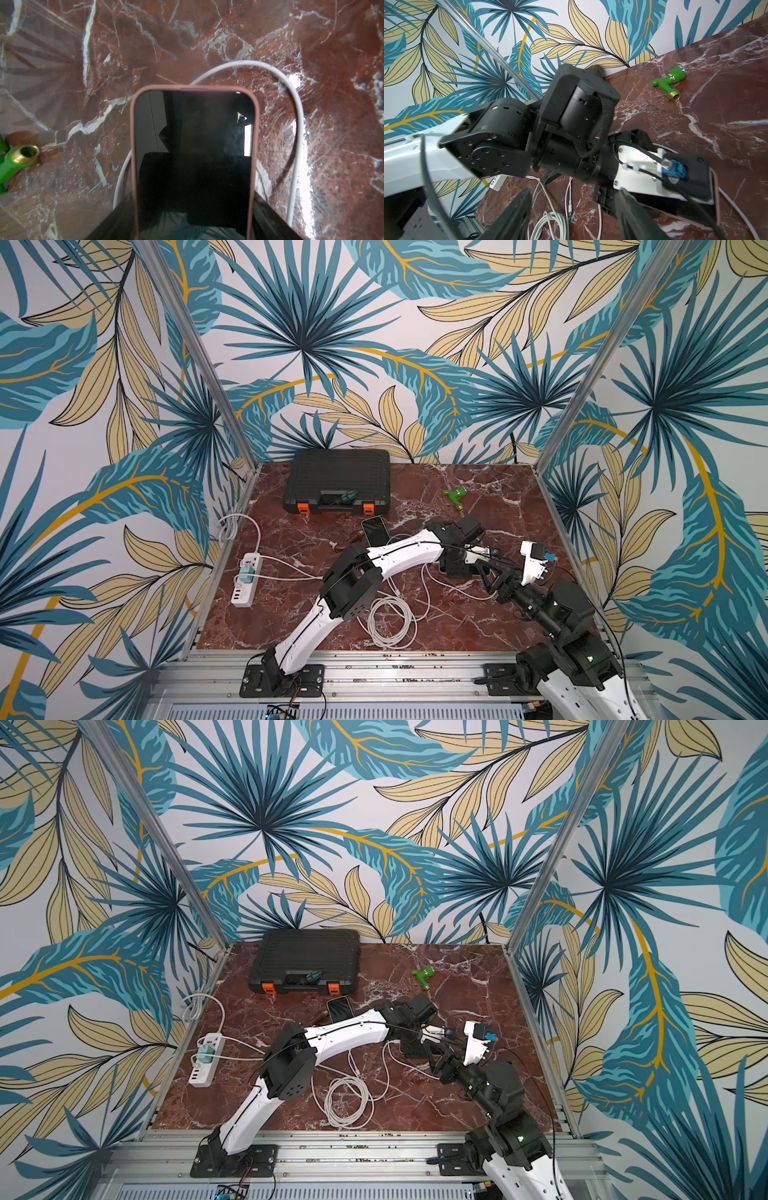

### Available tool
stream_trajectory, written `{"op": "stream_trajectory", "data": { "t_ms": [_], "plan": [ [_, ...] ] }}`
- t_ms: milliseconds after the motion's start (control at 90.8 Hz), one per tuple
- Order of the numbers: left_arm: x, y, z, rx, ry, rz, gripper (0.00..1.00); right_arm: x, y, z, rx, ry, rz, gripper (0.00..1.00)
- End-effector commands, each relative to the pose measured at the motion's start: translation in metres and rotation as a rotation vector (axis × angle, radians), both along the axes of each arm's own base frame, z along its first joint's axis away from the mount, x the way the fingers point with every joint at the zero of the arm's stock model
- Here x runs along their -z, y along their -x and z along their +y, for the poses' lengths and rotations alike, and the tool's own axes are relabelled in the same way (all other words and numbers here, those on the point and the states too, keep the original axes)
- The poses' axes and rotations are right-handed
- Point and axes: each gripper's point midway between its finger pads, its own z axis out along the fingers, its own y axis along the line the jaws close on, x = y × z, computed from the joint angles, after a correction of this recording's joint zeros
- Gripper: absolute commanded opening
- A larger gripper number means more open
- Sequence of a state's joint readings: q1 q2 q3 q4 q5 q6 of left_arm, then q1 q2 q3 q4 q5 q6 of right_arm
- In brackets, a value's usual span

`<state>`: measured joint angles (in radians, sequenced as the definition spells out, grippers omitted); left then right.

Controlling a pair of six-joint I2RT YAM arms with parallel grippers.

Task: Plug the charging cable into the phone
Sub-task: Place the phone at the center of the board.

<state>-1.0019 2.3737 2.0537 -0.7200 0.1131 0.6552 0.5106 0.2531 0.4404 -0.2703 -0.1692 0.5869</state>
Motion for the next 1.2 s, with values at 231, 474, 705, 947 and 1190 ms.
{"op": "stream_trajectory", "data": {
  "t_ms": [231,474,705,947,1190],
  "plan": [
    [0.014,-0.016,-0.008,-0.005,-0.042,-0.081,0.92,0.006,0.005,0.006,-0.047,0.022,0.005,0.70],
    [-0.012,-0.029,-0.016,-0.044,0.018,-0.144,1.00,0.002,0.008,0.011,-0.086,0.018,-0.015,0.73],
    [-0.099,-0.058,-0.027,-0.205,0.243,-0.275,1.00,-0.009,0.025,0.024,-0.207,-0.005,-0.101,0.74],
    [-0.196,-0.104,0.010,-0.513,0.546,-0.286,1.00,-0.013,0.034,0.030,-0.264,-0.015,-0.137,0.73],
    [-0.256,-0.105,0.104,-0.858,0.800,-0.191,1.00,-0.002,0.023,0.028,-0.223,0.000,-0.088,0.73]
  ]
}}
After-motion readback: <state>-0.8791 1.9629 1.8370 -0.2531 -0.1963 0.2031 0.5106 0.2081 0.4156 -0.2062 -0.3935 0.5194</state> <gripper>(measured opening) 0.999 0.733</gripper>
